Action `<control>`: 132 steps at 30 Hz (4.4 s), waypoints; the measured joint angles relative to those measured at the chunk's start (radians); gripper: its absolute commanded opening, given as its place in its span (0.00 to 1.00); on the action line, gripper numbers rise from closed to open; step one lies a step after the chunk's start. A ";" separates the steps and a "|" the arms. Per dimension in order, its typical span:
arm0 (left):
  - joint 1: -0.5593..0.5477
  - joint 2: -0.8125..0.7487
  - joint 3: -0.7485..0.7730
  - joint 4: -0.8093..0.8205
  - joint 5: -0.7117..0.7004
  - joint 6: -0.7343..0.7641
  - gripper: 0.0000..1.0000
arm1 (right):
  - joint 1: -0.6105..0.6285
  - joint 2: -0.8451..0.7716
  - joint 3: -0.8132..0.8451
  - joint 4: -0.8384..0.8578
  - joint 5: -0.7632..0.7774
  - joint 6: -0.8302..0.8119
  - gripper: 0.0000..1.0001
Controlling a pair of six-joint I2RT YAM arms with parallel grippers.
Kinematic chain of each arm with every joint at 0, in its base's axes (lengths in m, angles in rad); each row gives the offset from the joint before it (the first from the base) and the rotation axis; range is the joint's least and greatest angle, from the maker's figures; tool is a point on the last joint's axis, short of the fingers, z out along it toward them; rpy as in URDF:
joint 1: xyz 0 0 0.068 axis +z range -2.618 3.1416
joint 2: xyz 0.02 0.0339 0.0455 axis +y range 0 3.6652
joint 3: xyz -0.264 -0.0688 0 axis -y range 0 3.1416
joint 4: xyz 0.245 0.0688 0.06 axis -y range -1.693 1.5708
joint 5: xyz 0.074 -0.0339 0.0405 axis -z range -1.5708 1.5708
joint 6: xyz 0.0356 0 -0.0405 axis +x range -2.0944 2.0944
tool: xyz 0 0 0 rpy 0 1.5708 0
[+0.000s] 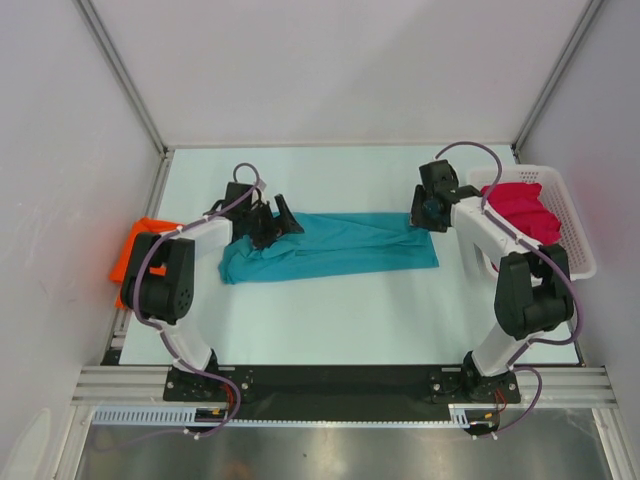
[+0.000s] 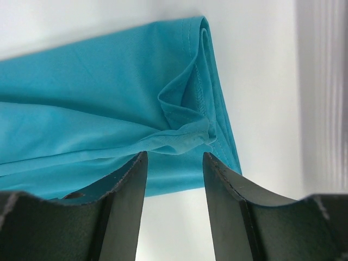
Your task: Fold and stack the t-shirts
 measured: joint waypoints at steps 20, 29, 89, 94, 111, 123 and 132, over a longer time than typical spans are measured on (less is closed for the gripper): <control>-0.022 -0.145 -0.267 0.052 -0.031 -0.072 0.24 | 0.048 -0.053 -0.046 0.010 -0.007 0.015 0.49; -0.022 -0.237 -0.267 -0.013 -0.111 -0.051 0.27 | 0.060 -0.053 -0.050 0.019 -0.010 0.018 0.49; -0.033 -0.327 -0.269 -0.116 -0.342 -0.012 0.18 | 0.083 0.029 -0.043 0.017 0.017 -0.001 0.48; -0.034 -0.331 -0.288 -0.110 -0.337 -0.003 0.00 | 0.083 0.040 -0.043 0.017 0.017 -0.008 0.48; -0.034 -0.586 -0.443 -0.175 -0.345 -0.017 0.19 | 0.059 0.048 -0.047 0.026 0.008 -0.029 0.47; -0.033 -0.504 -0.321 -0.233 -0.421 -0.015 0.70 | 0.053 0.048 -0.064 0.032 -0.010 -0.035 0.47; -0.033 -0.391 -0.270 -0.183 -0.441 -0.012 0.70 | 0.047 0.048 -0.064 0.032 -0.010 -0.036 0.47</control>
